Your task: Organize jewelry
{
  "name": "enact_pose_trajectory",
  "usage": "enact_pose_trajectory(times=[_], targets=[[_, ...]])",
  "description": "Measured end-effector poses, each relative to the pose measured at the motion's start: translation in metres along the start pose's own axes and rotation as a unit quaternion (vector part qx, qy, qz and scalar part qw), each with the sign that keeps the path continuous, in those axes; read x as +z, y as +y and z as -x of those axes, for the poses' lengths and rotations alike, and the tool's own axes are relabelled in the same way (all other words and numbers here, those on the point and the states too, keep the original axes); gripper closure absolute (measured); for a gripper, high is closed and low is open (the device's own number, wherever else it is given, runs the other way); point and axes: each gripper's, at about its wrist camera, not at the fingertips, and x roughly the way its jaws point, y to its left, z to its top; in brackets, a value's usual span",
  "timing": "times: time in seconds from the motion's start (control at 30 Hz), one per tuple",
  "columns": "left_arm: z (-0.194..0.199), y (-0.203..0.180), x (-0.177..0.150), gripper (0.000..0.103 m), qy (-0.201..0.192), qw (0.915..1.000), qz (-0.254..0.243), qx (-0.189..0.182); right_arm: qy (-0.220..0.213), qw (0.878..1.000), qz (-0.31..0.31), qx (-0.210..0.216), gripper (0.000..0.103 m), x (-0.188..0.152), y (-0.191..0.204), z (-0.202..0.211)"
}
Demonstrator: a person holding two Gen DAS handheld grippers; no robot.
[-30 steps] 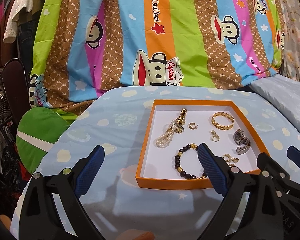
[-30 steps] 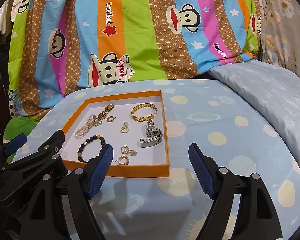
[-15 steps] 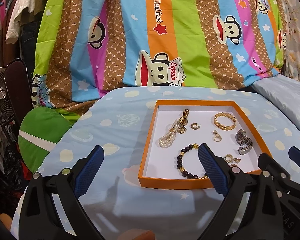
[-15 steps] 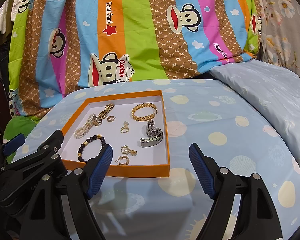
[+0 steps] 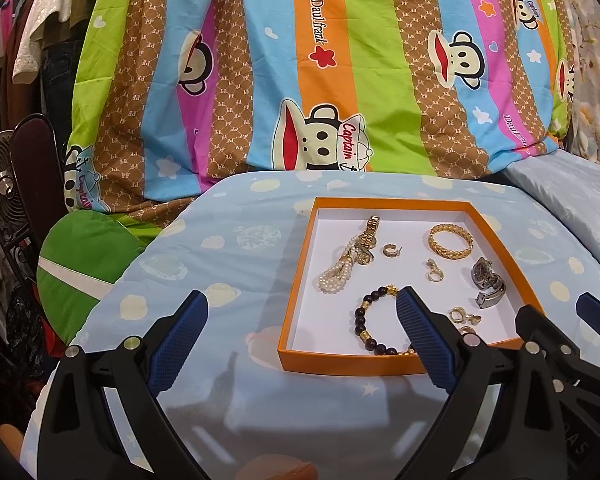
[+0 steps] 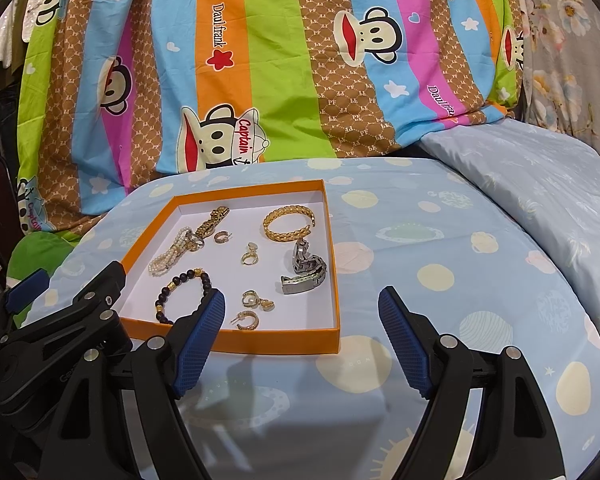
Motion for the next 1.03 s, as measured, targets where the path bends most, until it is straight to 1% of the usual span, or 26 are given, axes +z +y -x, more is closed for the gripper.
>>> enact_pose_trajectory(times=[0.67, 1.03], targets=[[0.0041, 0.0004, -0.0051, 0.009, 0.004, 0.9999, 0.008, 0.012, 0.002, 1.0, 0.006, 0.002, 0.025, -0.0021, 0.0038, -0.0014], [0.0053, 0.0002, -0.0043, 0.009, 0.006, 0.9999, 0.009, 0.008, 0.002, 1.0, 0.006, 0.001, 0.025, -0.0018, 0.0037, -0.0008]])
